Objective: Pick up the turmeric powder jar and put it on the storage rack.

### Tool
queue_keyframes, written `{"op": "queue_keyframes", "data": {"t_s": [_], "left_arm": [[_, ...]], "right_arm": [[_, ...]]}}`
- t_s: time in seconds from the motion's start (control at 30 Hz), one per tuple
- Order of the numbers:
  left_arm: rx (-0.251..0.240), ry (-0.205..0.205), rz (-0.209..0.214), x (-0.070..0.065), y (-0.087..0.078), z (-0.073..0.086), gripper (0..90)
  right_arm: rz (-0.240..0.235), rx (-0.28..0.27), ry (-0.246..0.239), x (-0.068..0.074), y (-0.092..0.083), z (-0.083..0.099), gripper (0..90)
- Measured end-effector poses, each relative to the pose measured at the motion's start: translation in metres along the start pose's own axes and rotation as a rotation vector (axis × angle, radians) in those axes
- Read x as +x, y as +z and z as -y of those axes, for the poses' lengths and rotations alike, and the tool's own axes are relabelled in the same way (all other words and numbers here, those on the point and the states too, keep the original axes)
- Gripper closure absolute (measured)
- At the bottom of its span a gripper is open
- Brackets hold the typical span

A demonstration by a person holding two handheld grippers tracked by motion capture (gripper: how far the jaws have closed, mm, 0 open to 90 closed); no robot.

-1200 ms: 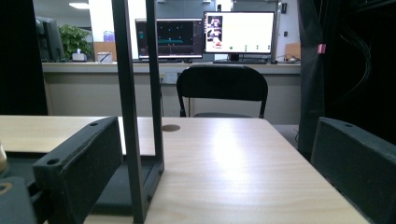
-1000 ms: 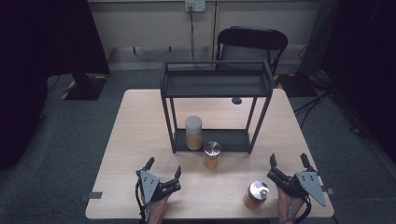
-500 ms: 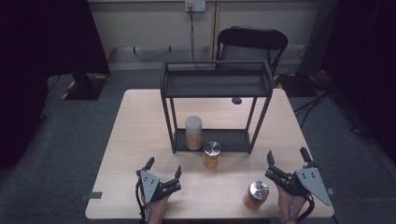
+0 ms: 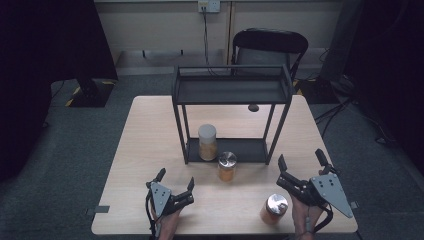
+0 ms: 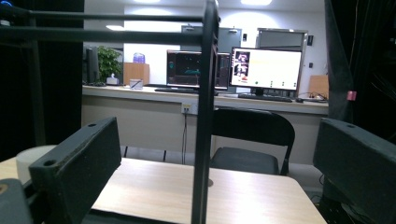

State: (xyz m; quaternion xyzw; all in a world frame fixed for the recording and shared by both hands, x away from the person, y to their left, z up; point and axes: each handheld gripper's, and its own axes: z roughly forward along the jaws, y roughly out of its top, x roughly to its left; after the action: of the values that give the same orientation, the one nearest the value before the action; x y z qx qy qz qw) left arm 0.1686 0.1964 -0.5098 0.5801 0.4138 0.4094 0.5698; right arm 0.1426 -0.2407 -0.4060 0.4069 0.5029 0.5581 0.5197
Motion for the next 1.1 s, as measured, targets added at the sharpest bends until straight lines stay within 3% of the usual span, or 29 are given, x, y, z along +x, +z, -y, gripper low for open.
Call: {"op": "queue_keyframes", "data": {"t_s": [0.3,0.6,0.93,1.1], "left_arm": [[0.005,0.002,0.006,0.001,0.001,-0.001,0.3],[0.012,0.006,0.023,0.003,0.001,-0.002,2.2],[0.003,0.004,0.019,0.002,0.0,0.0,1.8],[0.003,0.004,0.019,0.002,0.0,-0.001,1.8]], "right_arm": [[-0.058,-0.04,0.004,0.009,0.009,-0.016,0.1],[-0.124,-0.09,-0.016,0.039,0.017,-0.032,0.1],[-0.175,-0.089,-0.009,0.066,0.035,-0.034,0.3],[-0.19,-0.078,0.007,0.075,0.04,-0.025,0.9]]}}
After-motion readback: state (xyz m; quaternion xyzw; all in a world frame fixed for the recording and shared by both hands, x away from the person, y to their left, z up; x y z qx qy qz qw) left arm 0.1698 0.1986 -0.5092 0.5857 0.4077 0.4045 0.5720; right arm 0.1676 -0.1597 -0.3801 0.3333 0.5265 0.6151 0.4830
